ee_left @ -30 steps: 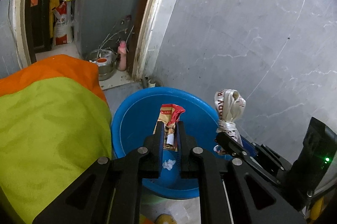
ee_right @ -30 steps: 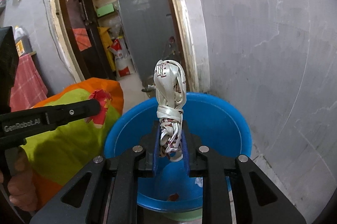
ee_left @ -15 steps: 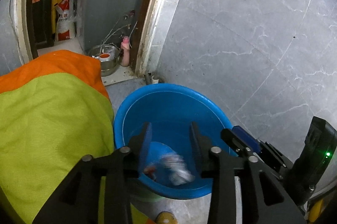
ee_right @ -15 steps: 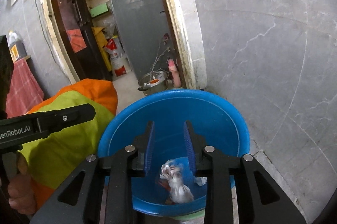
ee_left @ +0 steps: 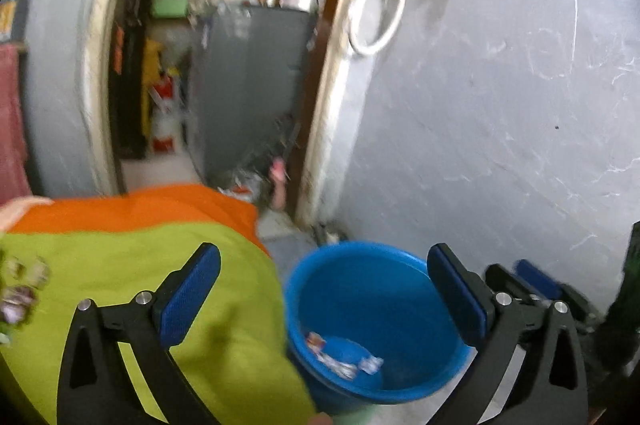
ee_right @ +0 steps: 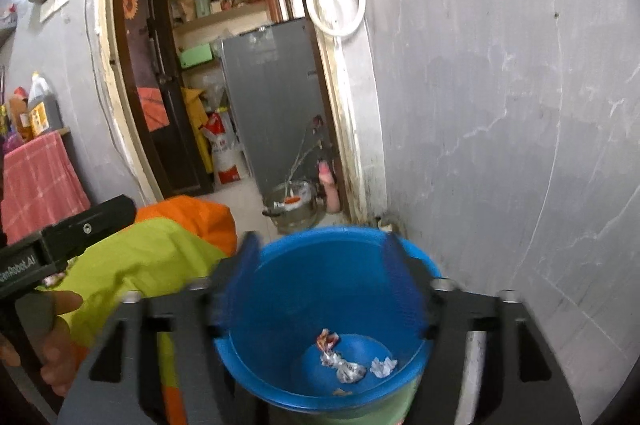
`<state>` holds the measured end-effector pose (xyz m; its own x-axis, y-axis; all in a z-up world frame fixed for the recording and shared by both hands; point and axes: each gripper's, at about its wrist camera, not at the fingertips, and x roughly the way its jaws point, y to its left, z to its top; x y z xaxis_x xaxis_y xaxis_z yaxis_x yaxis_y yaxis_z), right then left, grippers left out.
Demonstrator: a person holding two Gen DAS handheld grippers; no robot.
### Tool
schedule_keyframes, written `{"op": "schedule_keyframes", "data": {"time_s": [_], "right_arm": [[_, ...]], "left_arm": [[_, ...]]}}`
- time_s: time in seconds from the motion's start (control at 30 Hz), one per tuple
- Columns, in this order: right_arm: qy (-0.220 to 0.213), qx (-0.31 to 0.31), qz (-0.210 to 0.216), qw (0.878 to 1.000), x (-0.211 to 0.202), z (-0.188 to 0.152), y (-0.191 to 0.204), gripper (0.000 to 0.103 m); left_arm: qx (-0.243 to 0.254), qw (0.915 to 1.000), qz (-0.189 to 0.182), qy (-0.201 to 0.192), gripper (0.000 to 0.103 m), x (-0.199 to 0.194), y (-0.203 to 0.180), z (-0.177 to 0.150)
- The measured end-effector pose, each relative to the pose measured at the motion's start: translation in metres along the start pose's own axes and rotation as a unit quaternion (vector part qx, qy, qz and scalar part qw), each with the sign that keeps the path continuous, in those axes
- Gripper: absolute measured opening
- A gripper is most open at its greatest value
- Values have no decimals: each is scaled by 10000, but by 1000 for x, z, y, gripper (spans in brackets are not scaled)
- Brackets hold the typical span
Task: Collect trash
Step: 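Lower both held wrappers into the blue basin and open both grippers, then move both grippers back over the remaining trash on the blanket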
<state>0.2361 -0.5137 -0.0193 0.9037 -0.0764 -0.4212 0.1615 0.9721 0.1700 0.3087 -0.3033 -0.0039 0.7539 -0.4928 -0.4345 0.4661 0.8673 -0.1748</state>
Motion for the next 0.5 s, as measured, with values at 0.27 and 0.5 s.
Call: {"op": "schedule_keyframes", "data": {"time_s": [0.27,0.5], "right_arm": [[-325,-105,110,9994,-28,14,25,90],[-559,-254,248,9978,-54,23,56,103]], "left_arm": [[-78,9982,413,-425,101,-46,32,0],[-116,9954,678,-670,101,-87,58,3]]}}
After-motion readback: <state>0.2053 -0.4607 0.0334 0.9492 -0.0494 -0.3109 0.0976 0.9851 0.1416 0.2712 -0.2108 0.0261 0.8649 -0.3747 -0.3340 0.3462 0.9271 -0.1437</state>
